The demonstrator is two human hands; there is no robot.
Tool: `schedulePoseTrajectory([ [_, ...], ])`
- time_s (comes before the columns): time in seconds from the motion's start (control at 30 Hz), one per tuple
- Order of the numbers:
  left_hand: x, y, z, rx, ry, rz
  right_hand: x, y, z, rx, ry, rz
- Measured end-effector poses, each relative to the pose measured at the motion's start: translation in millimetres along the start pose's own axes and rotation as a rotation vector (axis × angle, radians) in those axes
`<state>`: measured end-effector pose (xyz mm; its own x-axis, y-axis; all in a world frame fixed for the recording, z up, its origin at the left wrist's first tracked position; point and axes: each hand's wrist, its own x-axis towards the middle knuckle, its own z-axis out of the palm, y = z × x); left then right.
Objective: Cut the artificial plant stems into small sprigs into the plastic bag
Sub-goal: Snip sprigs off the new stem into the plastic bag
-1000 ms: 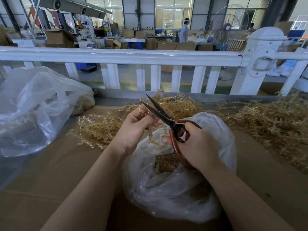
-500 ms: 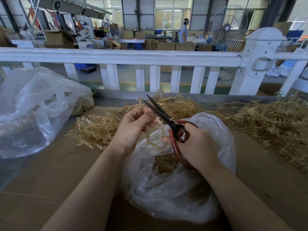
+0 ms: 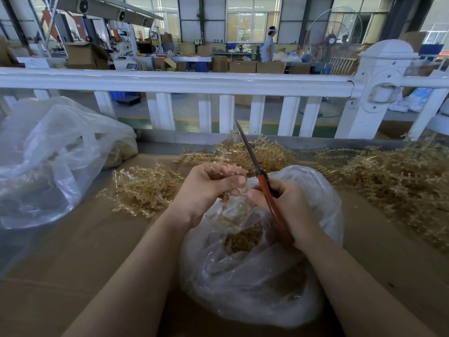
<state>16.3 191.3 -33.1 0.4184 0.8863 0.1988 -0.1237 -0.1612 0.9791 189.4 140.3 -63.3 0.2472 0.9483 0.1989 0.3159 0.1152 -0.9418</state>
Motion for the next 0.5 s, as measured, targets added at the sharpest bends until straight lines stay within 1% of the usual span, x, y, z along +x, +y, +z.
schedulePoseTrajectory([
  [0.13,0.4,-0.9,3.4,-0.075,0.013,-0.013,1.2,-5.3,-0.2,0.044,-0.013,0.048],
  [0.3,1.0,0.7,3.0,-0.190,0.011,-0.046,1.5,-9.0,-4.3,0.203,-0.037,0.094],
  [0.43,2.1,2.0,-0.3,-0.284,0.032,-0.086,0.8,-10.0,-7.8,0.261,-0.008,0.050],
  [0.5,1.7,2.9,-1.3,-0.302,0.017,-0.114,0.3,-10.7,-7.5,0.304,-0.009,0.042],
])
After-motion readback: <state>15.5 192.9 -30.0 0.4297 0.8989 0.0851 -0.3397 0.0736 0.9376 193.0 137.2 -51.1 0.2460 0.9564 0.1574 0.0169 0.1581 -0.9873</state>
